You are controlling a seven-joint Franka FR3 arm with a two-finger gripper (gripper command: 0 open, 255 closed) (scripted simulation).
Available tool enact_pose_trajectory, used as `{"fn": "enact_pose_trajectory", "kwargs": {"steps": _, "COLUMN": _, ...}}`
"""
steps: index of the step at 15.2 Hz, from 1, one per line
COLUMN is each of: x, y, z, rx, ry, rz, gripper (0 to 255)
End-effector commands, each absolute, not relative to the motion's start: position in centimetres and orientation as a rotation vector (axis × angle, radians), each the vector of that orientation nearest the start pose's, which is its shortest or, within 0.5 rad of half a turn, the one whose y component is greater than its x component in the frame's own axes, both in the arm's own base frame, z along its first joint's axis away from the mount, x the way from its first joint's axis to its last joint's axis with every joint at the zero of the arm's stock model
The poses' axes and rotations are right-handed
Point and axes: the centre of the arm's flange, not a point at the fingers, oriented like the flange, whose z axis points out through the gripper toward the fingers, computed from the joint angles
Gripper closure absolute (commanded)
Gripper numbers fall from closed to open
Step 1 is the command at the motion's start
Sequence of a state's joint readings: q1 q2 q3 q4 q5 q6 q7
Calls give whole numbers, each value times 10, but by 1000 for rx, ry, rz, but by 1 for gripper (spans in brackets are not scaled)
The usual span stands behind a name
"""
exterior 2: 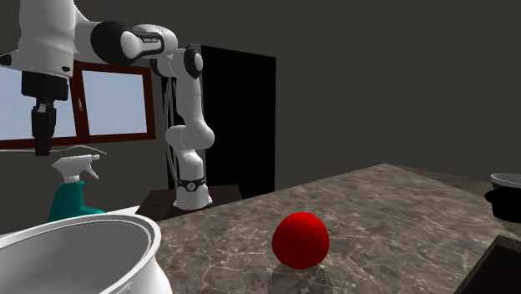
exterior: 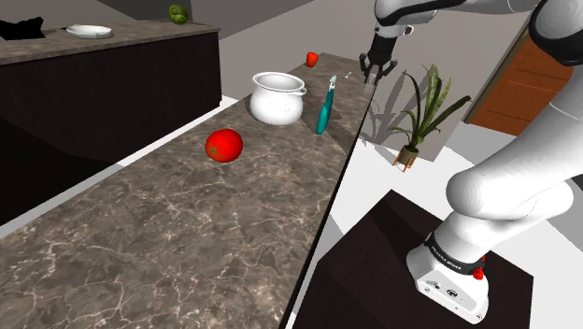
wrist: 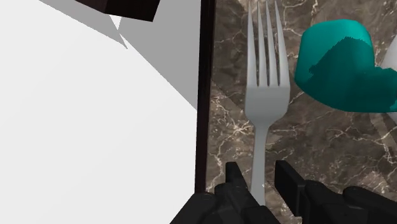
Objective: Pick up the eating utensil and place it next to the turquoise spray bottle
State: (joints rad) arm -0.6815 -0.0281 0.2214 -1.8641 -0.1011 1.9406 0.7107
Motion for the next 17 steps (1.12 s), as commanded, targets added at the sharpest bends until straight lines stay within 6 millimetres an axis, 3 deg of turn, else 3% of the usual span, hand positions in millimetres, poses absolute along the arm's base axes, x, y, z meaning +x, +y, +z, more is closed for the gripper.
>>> {"fn": "enact_pose_trajectory", "kwargs": {"steps": 1, "x": 503, "y": -256, "z": 521, "rx": -2716, "ry": 1738, "rz": -188, "gripper": 255}}
{"fn": "enact_pose_trajectory", "kwargs": {"steps": 17, "x": 503, "y": -256, "z": 437, "rx": -2716, "ry": 1738, "rz": -188, "gripper": 255}}
